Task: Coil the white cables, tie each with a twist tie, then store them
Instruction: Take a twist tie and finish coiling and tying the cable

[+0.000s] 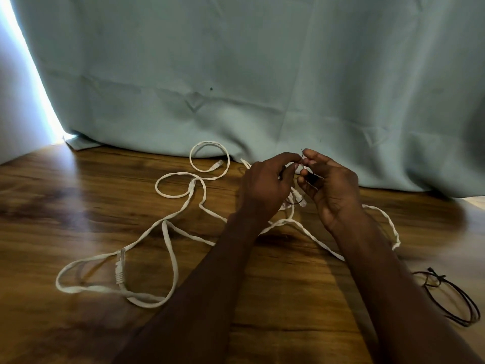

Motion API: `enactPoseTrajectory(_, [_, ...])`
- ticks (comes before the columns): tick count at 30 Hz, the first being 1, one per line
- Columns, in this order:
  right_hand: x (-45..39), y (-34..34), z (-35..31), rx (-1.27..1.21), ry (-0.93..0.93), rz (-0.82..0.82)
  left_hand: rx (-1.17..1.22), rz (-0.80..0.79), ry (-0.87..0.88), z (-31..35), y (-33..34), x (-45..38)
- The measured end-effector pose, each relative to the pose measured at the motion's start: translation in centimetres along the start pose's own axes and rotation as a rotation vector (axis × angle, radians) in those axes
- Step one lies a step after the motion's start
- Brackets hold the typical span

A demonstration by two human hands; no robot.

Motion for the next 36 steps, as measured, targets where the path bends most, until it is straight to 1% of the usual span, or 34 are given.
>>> enactPoseTrajectory(5, [0.6, -0.3, -1.9, 0.11, -0.17, 0.053, 0.032, -0.012, -0.018, -0.5, 0.2, -0.1])
enactPoseTrajectory(9, [0.6, -0.8, -2.4, 0.252, -0.239, 0.113, 0.024, -0.035, -0.001, -0.3, 0.4, 0.0])
enactPoseTrajectory(13, [0.3, -1.5, -2.9, 0.389, -0.294, 0.16, 0.068, -0.086, 0.0, -0.4, 1.0, -0.1])
enactPoseTrajectory(18, [0.3, -1.4, -3.3, 0.49, -0.333, 0.161, 0.079, -0.097, -0.008, -0.5, 1.1, -0.2])
enactPoseTrajectory(26, [0.8, -0.8, -3.7, 0.583, -0.364, 0.146, 0.116, -0.113, -0.043, -0.6, 1.0, -0.2])
enactPoseTrajectory(36, [1.0, -0.5, -4.0, 0.632, -0.383, 0.15, 0.1, -0.113, -0.057, -0.8, 1.0, -0.2])
Point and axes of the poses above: each hand's wrist, its own x-axis away from the middle knuckle, its own y-axis out of the palm, z = x × y, the point moved 9 cm from there along -x, towards the middle knuckle, and after that the axes turned 10 degrees about -z, right-handed, at the moved point
